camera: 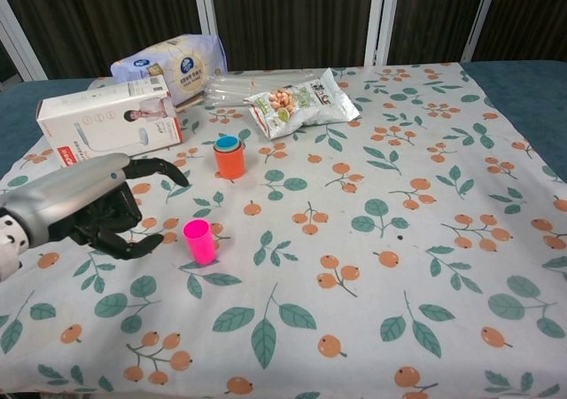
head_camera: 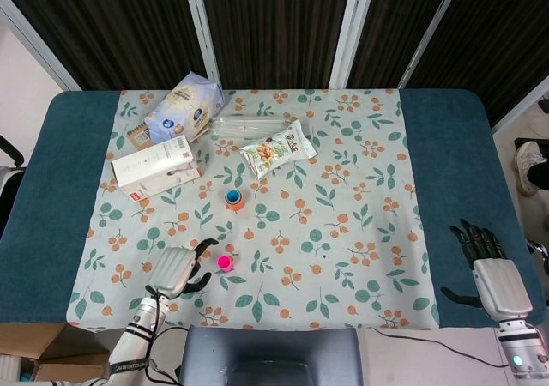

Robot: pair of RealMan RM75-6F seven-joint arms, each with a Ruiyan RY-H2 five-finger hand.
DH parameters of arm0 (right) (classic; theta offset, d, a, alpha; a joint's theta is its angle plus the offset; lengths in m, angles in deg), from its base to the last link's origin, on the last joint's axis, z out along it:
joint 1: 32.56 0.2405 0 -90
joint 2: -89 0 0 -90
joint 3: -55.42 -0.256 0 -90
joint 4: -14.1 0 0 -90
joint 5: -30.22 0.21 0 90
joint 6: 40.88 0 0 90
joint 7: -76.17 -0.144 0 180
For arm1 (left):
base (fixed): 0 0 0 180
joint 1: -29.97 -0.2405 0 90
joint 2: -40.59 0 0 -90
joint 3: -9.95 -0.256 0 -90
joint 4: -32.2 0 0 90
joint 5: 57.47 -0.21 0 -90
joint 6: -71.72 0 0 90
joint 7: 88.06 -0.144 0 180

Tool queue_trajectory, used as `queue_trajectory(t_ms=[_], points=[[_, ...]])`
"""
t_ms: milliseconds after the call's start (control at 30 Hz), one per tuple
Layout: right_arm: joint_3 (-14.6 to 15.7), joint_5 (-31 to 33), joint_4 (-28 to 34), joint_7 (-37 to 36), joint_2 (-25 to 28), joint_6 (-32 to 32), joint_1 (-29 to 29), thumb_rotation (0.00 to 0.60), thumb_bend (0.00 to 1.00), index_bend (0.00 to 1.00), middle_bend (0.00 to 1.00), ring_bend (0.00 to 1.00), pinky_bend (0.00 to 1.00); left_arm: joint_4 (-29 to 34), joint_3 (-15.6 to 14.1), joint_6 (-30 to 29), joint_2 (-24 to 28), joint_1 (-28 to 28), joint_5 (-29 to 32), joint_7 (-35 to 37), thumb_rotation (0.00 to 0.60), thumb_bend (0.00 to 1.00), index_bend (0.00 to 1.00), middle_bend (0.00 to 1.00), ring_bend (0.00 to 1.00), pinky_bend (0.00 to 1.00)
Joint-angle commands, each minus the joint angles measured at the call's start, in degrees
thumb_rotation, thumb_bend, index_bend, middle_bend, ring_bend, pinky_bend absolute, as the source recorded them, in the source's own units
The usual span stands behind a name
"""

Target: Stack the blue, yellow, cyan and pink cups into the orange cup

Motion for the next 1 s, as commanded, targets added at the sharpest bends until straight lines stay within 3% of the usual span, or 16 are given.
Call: queue_trajectory(t_ms=[33,500,1000], points=[[0.0,0.1,0.0,-0.1,0.1,-0.1,-0.1,0.600,0.14,0.00,0.00,0.00,0.00,-5.0,0.9,1.7,-3.4,0.2,1.7,0.3,0.600,0.36,0.24,1.00,1.00,1.00],[0.0,0.0,0.1,0.2,0.0,-0.3,-0.3,0.600,0.14,0.00,0.00,0.00,0.00,-7.6,2.0,3.4,-6.1,-0.3,1.6,0.4,0.600,0.36,0.27,1.00,1.00,1.00],[0.0,0.2,0.2,0.5,0.1,0.0,-0.3,0.600,0.14,0.00,0.00,0.00,0.00,-9.2,2.6,3.9,-8.0,-0.7,0.3,0.6,0.600,0.36,0.38,1.00,1.00,1.00]])
